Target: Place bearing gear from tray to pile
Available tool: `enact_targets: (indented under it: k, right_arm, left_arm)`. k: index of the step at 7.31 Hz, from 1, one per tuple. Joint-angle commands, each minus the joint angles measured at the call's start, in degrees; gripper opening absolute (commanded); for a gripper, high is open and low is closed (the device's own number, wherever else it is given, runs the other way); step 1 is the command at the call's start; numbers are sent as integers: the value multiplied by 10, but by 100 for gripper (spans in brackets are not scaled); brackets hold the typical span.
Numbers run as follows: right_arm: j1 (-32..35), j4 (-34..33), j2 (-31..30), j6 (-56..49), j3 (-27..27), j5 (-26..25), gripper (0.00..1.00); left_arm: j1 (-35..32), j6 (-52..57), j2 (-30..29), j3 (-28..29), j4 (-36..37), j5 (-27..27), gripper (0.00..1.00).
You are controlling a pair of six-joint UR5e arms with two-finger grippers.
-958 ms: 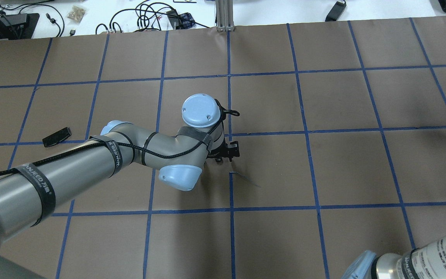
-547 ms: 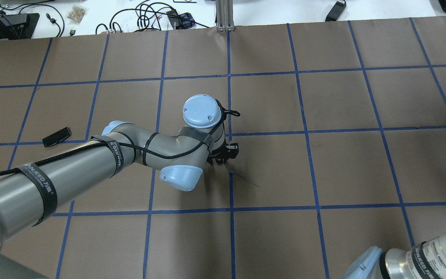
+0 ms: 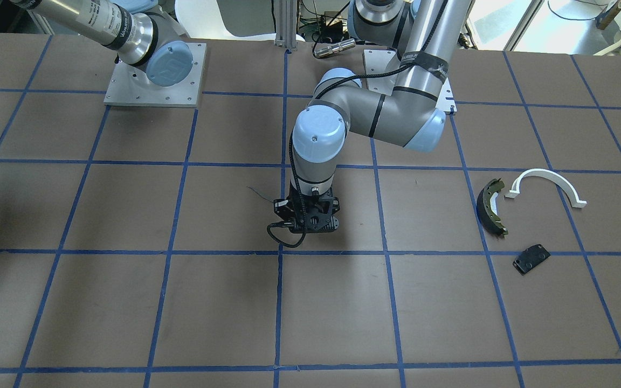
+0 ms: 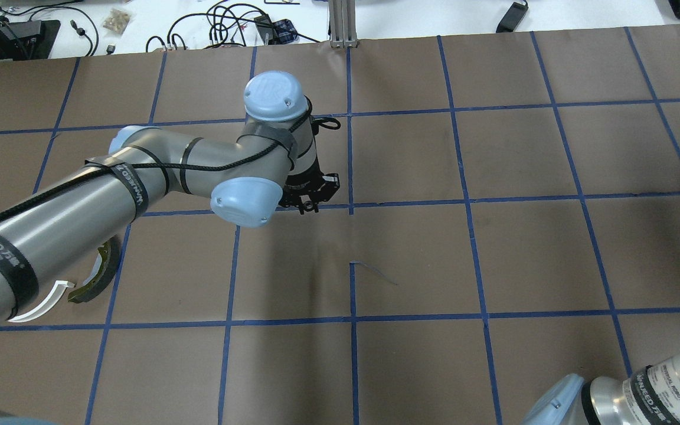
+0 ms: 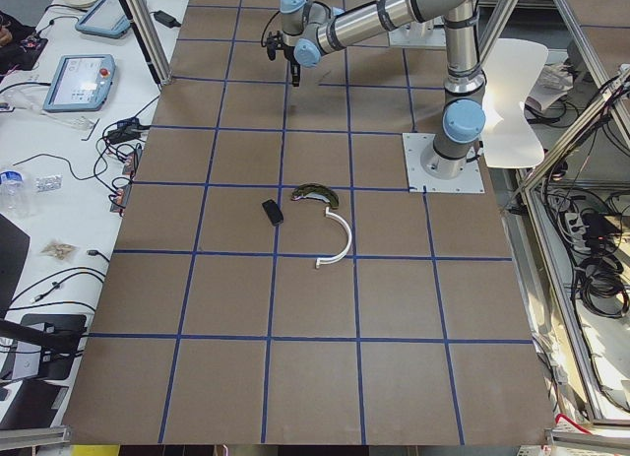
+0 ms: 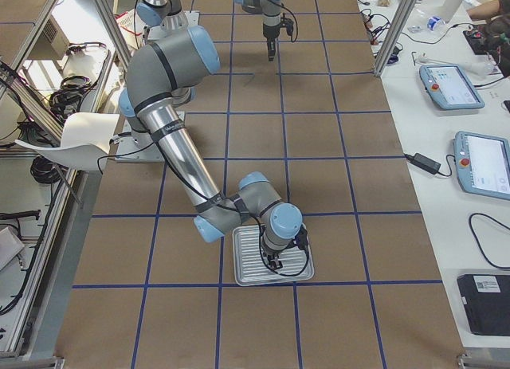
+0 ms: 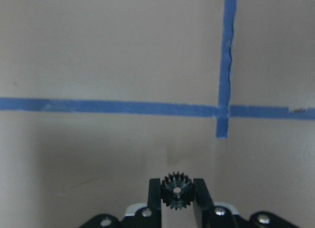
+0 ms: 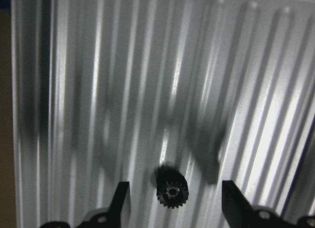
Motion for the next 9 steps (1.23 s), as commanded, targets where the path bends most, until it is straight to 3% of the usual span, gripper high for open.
enact_targets:
  k: [1, 3, 4, 6, 7, 9]
  right_arm:
    - [0, 1, 0, 19, 2, -4, 54]
    - [0, 1, 0, 20, 2, -5, 11]
    - [0, 2, 0, 20, 2, -5, 0]
    - [8, 24, -10, 38, -4, -6, 0]
    - [32, 67, -38, 99, -1, -1, 0]
    - [132, 141, -86, 184, 8, 2, 0]
  left_arm:
    - [77, 100, 33, 3, -74, 5, 0]
    - [178, 246, 66, 0, -136, 22, 0]
    - [221, 328, 79, -17, -149, 40, 0]
    - [338, 488, 101, -73, -122, 63, 0]
    - [402, 578, 102, -80, -105, 63, 0]
    - [486, 646, 88, -82, -46, 68, 0]
